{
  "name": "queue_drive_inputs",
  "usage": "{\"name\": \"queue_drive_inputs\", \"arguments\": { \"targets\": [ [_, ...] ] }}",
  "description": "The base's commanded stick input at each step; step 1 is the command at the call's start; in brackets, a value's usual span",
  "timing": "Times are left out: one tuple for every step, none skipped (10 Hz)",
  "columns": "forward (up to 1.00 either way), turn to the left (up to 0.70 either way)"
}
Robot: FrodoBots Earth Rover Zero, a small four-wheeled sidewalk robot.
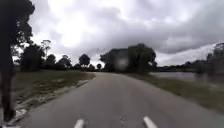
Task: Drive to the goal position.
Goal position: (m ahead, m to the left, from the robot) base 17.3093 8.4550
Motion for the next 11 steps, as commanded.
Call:
{"name": "queue_drive_inputs", "arguments": {
  "targets": [
    [0.70, 0.00],
    [0.70, 0.00],
    [0.70, 0.00],
    [0.70, 0.00],
    [0.70, 0.00],
    [0.70, 0.00],
    [0.70, 0.00],
    [0.70, 0.00],
    [0.70, 0.00],
    [0.70, 0.00],
    [0.70, 0.00]
  ]
}}
